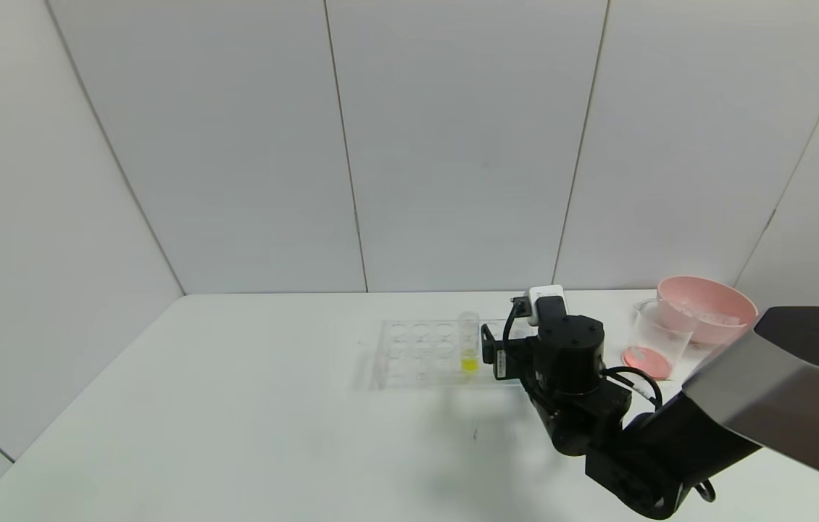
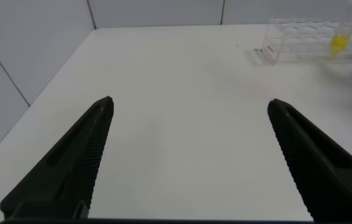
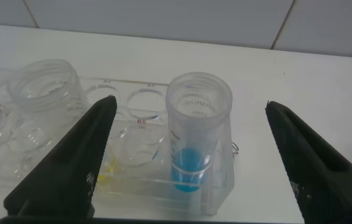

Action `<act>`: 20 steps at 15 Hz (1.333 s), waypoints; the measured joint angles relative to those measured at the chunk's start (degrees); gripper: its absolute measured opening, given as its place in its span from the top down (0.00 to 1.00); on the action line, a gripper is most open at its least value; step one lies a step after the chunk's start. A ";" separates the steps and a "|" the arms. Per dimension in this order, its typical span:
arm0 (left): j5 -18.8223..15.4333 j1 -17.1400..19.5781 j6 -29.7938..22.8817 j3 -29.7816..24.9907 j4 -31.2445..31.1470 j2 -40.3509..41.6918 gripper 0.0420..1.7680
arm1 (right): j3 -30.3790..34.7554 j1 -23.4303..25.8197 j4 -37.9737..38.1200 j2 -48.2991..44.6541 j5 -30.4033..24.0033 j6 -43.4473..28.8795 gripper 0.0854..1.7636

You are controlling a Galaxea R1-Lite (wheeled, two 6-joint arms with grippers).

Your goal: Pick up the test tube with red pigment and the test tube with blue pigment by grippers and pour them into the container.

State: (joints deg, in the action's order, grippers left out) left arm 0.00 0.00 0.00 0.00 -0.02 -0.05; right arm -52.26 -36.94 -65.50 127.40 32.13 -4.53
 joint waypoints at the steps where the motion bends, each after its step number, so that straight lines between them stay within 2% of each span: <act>1: 0.00 0.00 0.00 0.00 0.00 0.00 0.00 | 0.00 0.15 -0.02 0.07 -0.01 -0.02 0.03; 2: 0.00 0.00 0.02 0.00 0.00 0.00 0.00 | 0.01 0.28 -0.02 0.07 0.02 0.00 0.05; 4: 0.00 0.00 0.00 0.00 0.00 0.00 0.00 | 0.15 0.56 -0.11 0.10 0.02 -0.02 0.27; 9: 0.00 0.00 0.00 0.00 0.00 0.00 0.00 | 0.17 0.65 -0.22 0.13 0.02 0.00 0.63; 10: 0.00 0.00 0.00 0.00 0.02 0.00 0.00 | 0.15 0.59 -0.24 0.13 0.02 -0.02 0.75; 20: 0.00 0.00 0.00 0.00 0.02 0.00 0.00 | 0.04 0.11 -0.16 -0.59 0.13 1.41 0.75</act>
State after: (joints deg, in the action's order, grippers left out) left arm 0.00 0.00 0.00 0.00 0.00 -0.05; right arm -52.22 -36.83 -65.66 126.82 32.27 -3.12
